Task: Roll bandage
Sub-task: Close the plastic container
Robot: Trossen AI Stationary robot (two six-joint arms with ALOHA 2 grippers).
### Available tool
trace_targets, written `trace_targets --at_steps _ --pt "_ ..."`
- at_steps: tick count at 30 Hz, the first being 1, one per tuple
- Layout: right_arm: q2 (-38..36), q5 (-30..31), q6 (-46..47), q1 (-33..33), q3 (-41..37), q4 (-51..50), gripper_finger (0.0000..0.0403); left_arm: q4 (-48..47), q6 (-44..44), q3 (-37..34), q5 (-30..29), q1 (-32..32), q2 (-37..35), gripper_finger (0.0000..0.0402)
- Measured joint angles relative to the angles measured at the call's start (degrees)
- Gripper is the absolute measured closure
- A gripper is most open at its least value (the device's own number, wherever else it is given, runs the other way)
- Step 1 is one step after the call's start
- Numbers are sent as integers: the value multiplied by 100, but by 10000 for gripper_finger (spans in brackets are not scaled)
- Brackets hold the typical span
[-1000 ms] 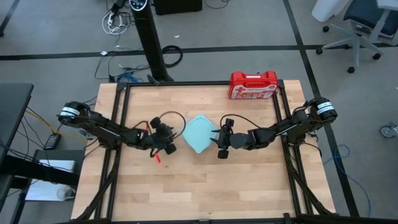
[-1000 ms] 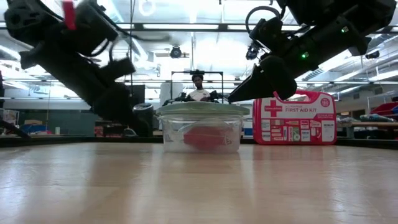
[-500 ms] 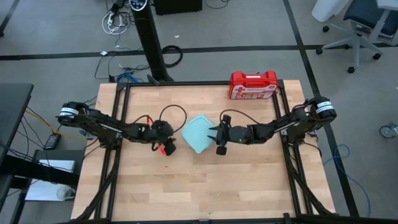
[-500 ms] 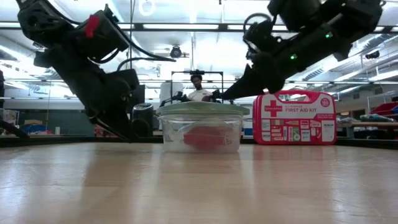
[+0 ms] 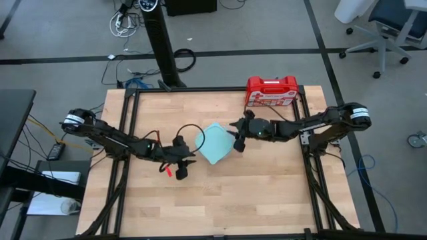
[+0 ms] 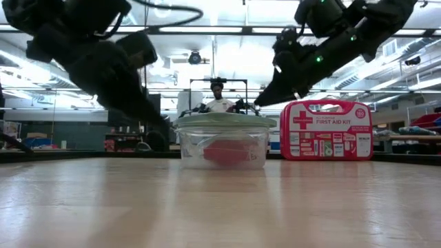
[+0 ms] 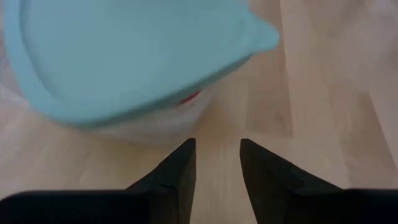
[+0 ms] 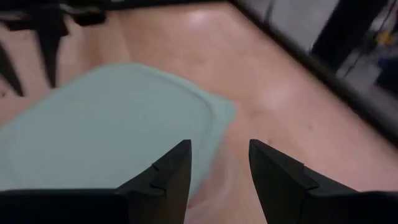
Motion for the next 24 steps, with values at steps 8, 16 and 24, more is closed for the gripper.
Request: trace_targets --at_steps 8,16,24 --pt "95 -1843 298 -569 -2 -37 243 233 408 302 -222 -79 2 273" --pt "40 -2912 340 -1248 18 46 243 -303 1283 746 -805 -114 2 273" --pt "624 -4491 1028 -2123 832 -452 243 -328 757 753 -1138 187 2 273"
